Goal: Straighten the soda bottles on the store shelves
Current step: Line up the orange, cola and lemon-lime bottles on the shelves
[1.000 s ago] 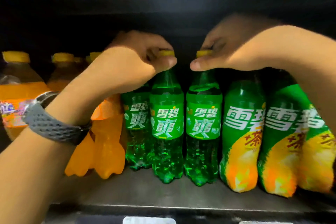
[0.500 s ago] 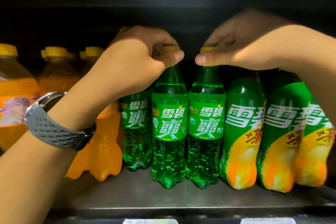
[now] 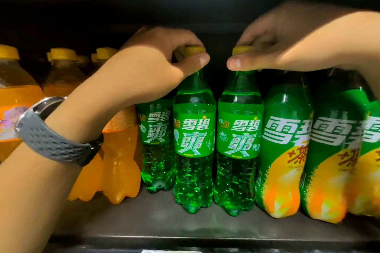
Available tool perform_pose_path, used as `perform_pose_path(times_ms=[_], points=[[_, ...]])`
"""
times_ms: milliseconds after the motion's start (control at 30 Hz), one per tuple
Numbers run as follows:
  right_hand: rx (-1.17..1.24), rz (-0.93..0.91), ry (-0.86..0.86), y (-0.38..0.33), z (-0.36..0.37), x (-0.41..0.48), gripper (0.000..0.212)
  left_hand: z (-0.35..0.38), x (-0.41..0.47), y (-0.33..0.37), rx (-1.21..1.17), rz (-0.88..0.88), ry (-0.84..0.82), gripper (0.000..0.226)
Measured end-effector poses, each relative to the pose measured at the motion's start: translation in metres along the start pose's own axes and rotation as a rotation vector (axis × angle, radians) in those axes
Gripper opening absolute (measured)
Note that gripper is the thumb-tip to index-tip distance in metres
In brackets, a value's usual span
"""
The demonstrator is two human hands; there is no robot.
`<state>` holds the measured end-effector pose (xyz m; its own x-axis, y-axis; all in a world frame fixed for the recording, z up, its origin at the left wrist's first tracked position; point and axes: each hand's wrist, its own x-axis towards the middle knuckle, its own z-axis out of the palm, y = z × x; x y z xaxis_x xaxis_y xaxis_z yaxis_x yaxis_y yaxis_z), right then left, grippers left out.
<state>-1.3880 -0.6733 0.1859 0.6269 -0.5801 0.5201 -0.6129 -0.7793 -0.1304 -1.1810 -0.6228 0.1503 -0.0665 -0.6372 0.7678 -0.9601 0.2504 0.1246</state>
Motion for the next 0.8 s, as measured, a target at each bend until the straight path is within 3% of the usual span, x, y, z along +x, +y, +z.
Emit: perform_pose_path(times_ms=[300,533,800], points=[[0.003,-0.023,0.009,0.003,0.0,0.004,0.058,-0.002,-0.006,0.003,-0.078,-0.002,0.093,0.031],[0.074,0.025,0.032,0.005,0.001,-0.001,0.046,0.0,-0.009,0.008,-0.055,0.037,0.152,0.03],[0.081,0.041,-0.02,-0.005,-0.002,-0.009,0.05,-0.002,-0.009,0.009,-0.063,0.016,0.116,0.034]])
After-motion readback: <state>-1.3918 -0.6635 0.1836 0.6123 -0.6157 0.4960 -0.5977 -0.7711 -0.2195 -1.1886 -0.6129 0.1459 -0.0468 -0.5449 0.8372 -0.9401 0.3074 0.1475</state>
